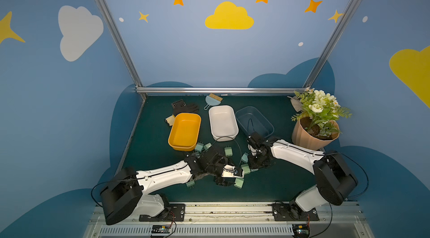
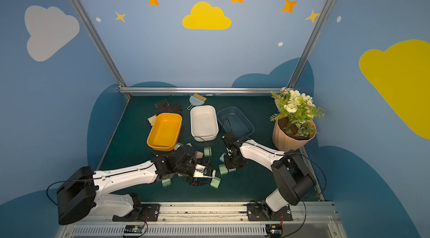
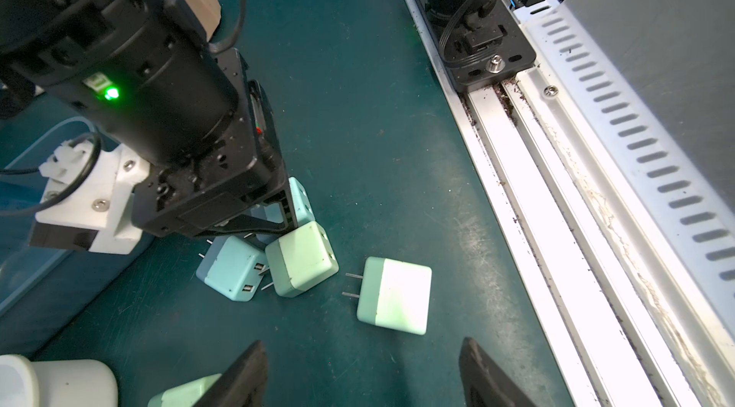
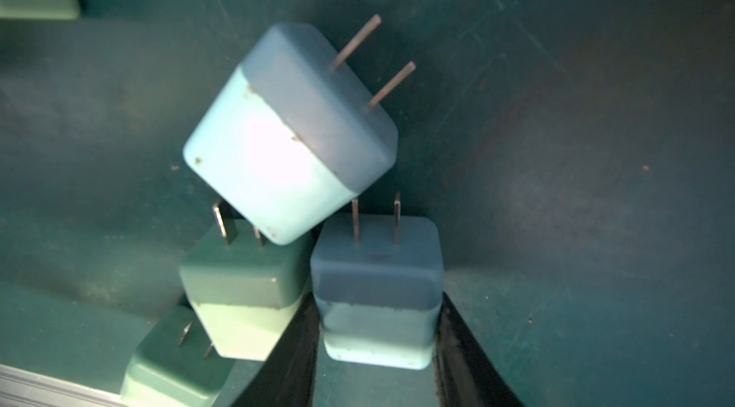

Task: Place the plugs by color into the storage box
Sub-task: Pick up the plug from the center of the board.

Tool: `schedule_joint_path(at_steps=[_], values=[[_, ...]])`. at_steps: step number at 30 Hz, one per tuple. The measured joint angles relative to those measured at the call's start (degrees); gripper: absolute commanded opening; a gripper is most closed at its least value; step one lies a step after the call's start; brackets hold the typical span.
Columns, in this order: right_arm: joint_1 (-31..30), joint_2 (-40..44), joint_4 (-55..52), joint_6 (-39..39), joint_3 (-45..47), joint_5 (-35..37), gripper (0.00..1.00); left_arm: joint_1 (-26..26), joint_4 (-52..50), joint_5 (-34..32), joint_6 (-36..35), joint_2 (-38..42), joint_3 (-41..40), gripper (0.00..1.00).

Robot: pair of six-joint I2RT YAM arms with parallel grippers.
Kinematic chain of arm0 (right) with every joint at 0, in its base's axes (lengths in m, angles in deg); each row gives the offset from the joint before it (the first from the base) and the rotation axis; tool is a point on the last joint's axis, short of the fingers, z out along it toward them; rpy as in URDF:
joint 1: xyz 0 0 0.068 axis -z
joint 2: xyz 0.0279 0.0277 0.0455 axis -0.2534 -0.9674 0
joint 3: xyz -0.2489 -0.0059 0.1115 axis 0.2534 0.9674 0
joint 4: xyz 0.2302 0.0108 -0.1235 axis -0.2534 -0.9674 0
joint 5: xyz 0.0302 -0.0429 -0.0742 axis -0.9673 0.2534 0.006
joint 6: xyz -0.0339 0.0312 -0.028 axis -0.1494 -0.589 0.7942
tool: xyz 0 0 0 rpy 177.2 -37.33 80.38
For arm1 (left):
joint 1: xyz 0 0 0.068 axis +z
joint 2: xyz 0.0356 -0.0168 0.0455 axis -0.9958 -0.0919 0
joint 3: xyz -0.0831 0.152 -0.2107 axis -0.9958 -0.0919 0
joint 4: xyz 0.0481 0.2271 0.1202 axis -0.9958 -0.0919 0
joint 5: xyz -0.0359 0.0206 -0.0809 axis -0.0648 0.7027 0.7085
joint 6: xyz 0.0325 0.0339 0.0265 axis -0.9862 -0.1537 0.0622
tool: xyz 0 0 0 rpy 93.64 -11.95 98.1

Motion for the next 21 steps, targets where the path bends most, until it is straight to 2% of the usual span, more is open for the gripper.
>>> schedule_joint_path(at_steps=[6,15,21], values=[[-0.46,0.59,-1.75,0.13,-0.02,0.44,0.25,0.00,0.31,-0.96,-0.55,2.38,0.00,0.75],[-0.46,5.09,-7.48,0.44,-4.92,0.17,0.24,0.00,4.94,-6.62,0.26,4.35,-1.44,0.70],[0.13,5.09,-11.19,1.68,-11.54,0.85,0.24,0.04,6.69,-8.61,3.17,3.96,-1.57,0.71]])
